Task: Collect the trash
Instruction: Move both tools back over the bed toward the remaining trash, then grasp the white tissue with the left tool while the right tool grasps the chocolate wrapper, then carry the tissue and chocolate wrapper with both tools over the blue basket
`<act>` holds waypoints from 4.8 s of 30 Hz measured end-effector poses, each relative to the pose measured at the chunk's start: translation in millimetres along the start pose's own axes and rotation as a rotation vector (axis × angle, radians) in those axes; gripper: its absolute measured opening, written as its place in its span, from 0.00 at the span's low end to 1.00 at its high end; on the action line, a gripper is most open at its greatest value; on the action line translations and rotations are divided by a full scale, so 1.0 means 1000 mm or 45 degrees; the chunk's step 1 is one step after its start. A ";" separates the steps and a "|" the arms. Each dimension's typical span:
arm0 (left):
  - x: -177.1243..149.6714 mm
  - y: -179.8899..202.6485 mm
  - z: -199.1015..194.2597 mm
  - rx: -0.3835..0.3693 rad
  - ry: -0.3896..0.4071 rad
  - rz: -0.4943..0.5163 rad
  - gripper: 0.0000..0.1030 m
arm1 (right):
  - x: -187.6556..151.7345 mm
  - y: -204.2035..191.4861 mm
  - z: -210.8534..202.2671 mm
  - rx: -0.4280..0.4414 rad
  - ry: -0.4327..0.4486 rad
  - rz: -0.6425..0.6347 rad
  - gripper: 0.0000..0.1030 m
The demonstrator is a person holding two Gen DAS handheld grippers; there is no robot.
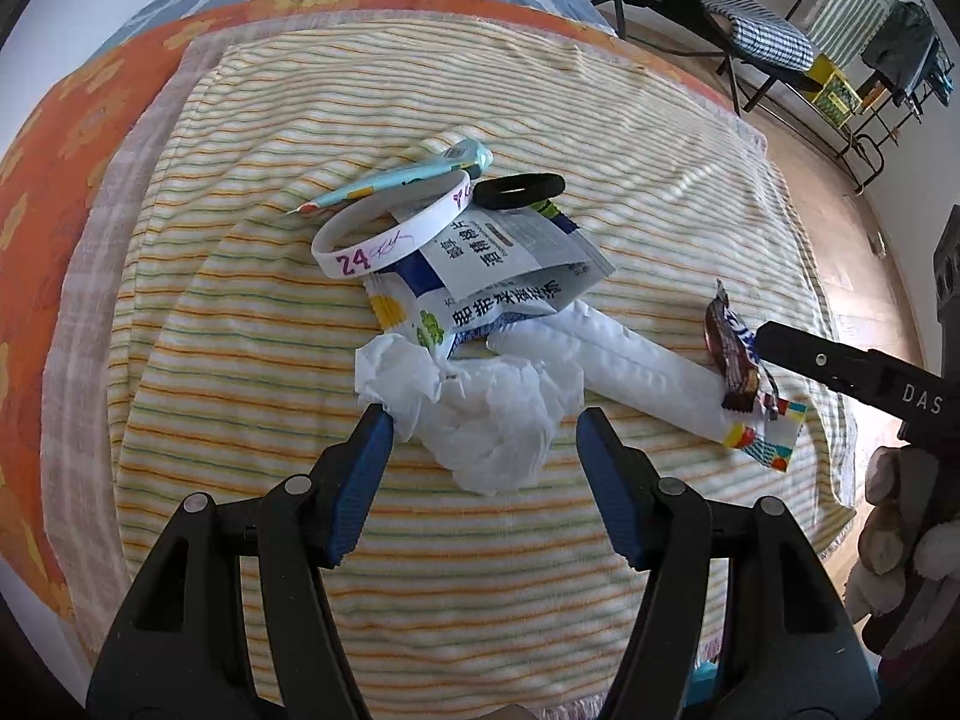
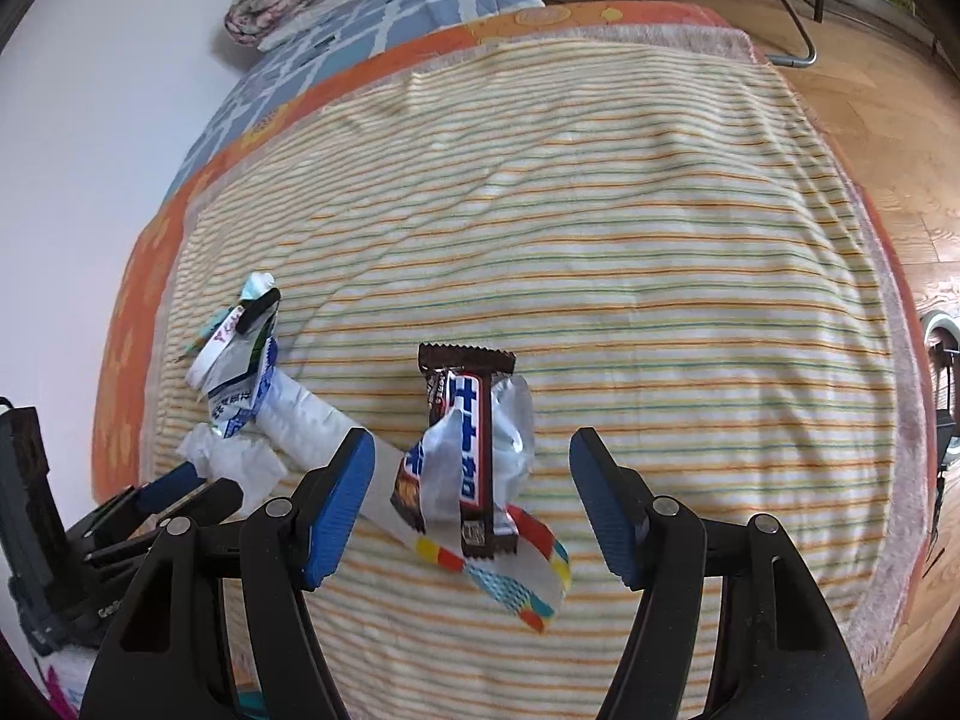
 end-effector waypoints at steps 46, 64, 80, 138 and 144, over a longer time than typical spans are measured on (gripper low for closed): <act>-0.026 -0.005 -0.018 -0.001 0.030 0.091 0.33 | -0.003 -0.006 -0.001 0.042 0.068 -0.050 0.09; -0.032 -0.001 -0.033 0.002 0.071 0.132 0.33 | -0.004 -0.012 -0.031 0.026 0.170 -0.153 0.05; -0.036 0.002 -0.036 -0.002 0.069 0.141 0.33 | -0.005 0.006 0.010 -0.217 0.028 -0.290 0.59; -0.165 0.031 -0.084 -0.026 0.094 0.363 0.33 | -0.189 -0.036 -0.100 0.067 0.118 -0.427 0.04; -0.197 0.026 -0.077 -0.026 0.053 0.351 0.33 | -0.232 -0.041 -0.088 0.049 0.055 -0.482 0.04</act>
Point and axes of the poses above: each gripper's, at about its wrist camera, not at the fingertips, and z roughly the way its jaws point, y to its right, x to its top, the point moved 7 cm from there along z, roughly the way its jaws point, and after that the axes turned 2 degrees about -x, right-handed, at the moved point
